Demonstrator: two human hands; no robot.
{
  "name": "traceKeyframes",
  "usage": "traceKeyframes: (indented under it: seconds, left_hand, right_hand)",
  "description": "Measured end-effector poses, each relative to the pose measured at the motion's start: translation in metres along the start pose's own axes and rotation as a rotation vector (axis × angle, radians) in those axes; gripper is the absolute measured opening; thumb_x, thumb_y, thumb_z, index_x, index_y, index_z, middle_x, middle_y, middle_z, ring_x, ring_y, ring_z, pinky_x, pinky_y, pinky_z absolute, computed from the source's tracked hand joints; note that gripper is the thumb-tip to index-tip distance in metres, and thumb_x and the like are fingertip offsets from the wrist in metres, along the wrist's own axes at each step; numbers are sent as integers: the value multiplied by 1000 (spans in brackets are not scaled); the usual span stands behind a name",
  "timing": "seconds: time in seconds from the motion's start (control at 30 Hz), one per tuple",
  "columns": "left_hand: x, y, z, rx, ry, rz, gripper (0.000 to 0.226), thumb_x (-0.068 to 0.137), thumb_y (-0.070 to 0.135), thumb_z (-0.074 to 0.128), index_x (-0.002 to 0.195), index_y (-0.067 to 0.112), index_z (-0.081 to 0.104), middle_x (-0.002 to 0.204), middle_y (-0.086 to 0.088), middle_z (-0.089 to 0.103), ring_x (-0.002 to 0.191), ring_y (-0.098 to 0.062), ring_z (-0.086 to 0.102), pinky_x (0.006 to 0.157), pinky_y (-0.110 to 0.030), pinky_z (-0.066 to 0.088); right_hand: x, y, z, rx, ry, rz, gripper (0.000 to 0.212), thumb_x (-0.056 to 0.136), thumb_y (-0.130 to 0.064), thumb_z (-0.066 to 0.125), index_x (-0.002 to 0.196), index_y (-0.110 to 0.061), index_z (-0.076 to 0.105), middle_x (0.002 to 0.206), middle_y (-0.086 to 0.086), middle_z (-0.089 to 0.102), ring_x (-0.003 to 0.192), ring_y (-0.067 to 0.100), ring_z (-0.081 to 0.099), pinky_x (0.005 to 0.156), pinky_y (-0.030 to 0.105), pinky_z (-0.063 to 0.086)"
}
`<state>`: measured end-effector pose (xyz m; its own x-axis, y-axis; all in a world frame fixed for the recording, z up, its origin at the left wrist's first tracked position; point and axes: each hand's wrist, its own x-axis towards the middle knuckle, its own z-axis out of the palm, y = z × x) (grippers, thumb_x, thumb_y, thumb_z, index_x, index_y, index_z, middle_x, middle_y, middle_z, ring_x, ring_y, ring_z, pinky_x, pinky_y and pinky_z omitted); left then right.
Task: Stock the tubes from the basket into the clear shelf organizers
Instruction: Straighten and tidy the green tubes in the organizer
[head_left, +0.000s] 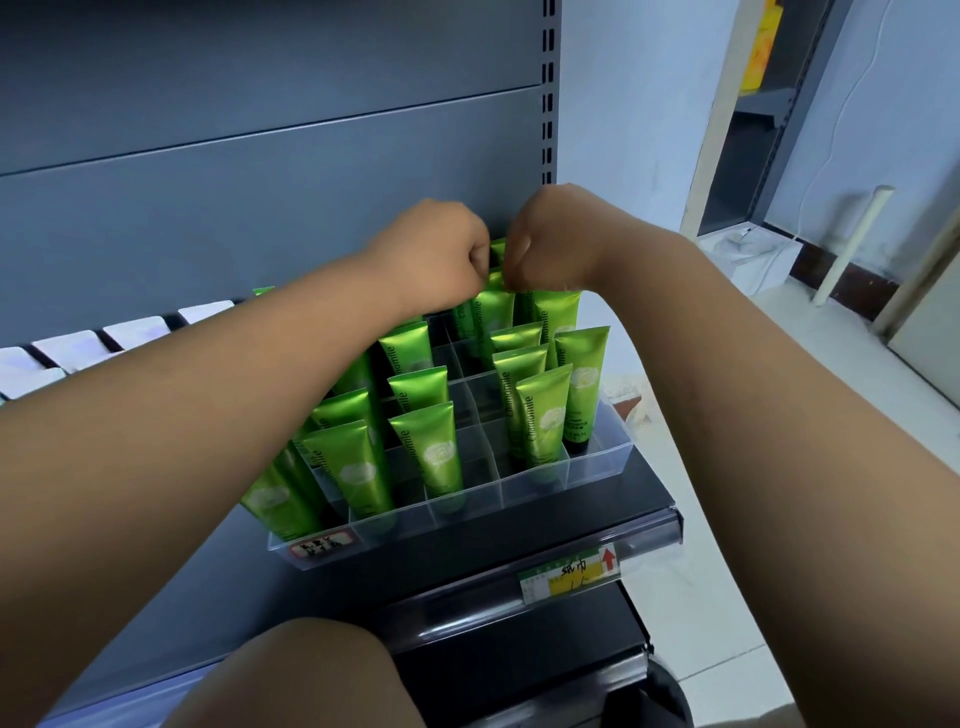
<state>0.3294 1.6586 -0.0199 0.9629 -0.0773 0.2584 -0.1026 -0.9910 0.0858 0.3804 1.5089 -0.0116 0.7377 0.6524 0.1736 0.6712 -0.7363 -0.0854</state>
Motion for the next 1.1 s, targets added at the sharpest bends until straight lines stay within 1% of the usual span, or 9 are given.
traceKeyframes:
  seconds: [0.23, 0.33, 0.47, 0.6, 0.67, 0.8, 0.93, 1.03, 1.1]
  left_hand:
    - [-3, -6, 7, -18, -16, -47, 13, 84, 10, 69, 88, 19, 78, 93, -2, 76, 93, -24, 68, 82, -30, 51]
    - [-2, -6, 7, -38, -8, -54, 8, 85, 14, 70, 86, 16, 78, 91, -3, 75, 91, -22, 67, 77, -28, 49]
    - [-2, -3, 7, -97, -17, -85, 5, 85, 17, 75, 87, 13, 78, 83, 1, 70, 84, -16, 62, 72, -25, 42]
    - [-1, 0, 4, -131, -47, -104, 6, 83, 14, 76, 81, 11, 80, 81, -5, 75, 84, -21, 69, 76, -30, 53]
    - [-2, 2, 2, -121, -59, -106, 7, 83, 15, 76, 79, 11, 80, 81, -8, 75, 82, -22, 69, 75, -31, 53]
    - [-4, 3, 1, -145, -97, -137, 10, 81, 15, 77, 72, 13, 78, 76, -12, 74, 71, -23, 65, 67, -31, 51]
    - [-5, 3, 1, -173, -115, -153, 9, 80, 16, 76, 72, 13, 78, 77, -15, 74, 79, -30, 70, 74, -37, 56]
    - [-6, 1, 1, -167, -105, -158, 7, 82, 18, 77, 77, 13, 79, 81, -10, 75, 83, -26, 70, 74, -32, 54]
    - [-6, -1, 1, -185, -107, -158, 7, 83, 19, 78, 80, 12, 79, 83, -9, 76, 85, -26, 71, 78, -33, 55]
  right_hand:
    - [-4, 6, 3, 36, 20, -20, 18, 84, -28, 67, 89, -16, 79, 93, 4, 74, 92, 28, 67, 84, 39, 58]
    - [-1, 8, 7, 71, 34, -17, 15, 78, -28, 69, 85, -19, 79, 90, 2, 74, 90, 26, 67, 83, 40, 58]
    - [3, 10, 8, 35, 32, -37, 14, 80, -27, 69, 84, -20, 79, 91, 1, 74, 90, 26, 67, 83, 41, 58]
    - [6, 12, 11, 11, 27, -42, 15, 81, -24, 64, 83, -19, 78, 89, 3, 73, 89, 28, 68, 81, 42, 59]
    - [6, 13, 12, 20, 29, -43, 16, 81, -23, 62, 82, -18, 77, 88, 3, 73, 89, 29, 68, 81, 43, 59]
    - [5, 16, 12, 58, 25, -50, 13, 84, -25, 66, 85, -21, 79, 92, 1, 74, 92, 26, 67, 84, 42, 57]
    - [4, 18, 13, 122, 40, -48, 12, 85, -27, 69, 91, -25, 80, 97, -2, 74, 97, 24, 66, 88, 41, 56]
    - [4, 17, 13, 138, 40, -40, 13, 84, -26, 68, 91, -26, 79, 97, -2, 73, 96, 24, 66, 88, 41, 57]
    - [5, 15, 13, 118, 29, -38, 13, 83, -25, 67, 91, -25, 79, 96, -1, 73, 95, 24, 66, 87, 41, 57]
